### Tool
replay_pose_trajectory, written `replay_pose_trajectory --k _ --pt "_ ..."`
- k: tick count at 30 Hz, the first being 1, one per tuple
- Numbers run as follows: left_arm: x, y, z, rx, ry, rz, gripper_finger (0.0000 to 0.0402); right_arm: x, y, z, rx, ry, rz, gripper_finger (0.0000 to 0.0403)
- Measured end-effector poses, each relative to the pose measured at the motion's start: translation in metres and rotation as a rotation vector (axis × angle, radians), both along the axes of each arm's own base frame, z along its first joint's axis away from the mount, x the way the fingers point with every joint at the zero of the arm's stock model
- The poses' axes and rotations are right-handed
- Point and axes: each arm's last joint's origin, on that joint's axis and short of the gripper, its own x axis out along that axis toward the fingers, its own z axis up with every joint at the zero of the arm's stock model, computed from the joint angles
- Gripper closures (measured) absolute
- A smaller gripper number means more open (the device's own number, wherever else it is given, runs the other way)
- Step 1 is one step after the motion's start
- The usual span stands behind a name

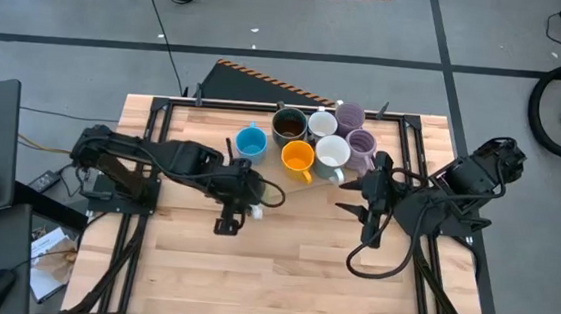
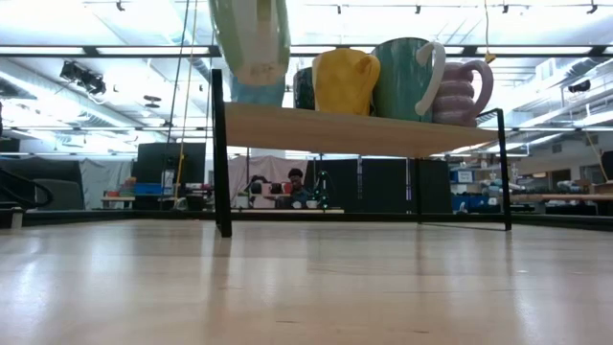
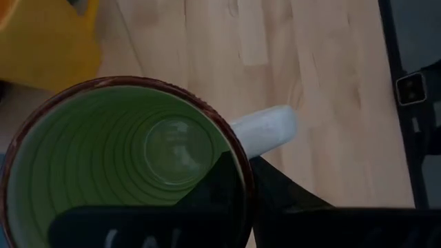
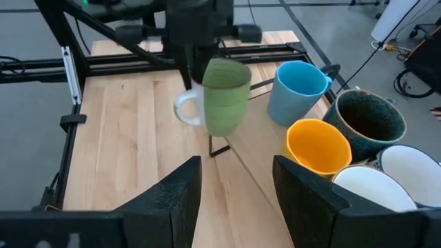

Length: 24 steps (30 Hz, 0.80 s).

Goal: Place coffee mugs
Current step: Put the green mug on the shelf

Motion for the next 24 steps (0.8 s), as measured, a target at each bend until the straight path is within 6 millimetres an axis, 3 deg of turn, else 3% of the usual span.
replay_pose_trajectory --k 24 --pt "0.010 0.028 -0.009 0.125 0.033 -0.058 0.0365 0.007 -0.004 0.004 0.034 -0.049 -0.020 0.0218"
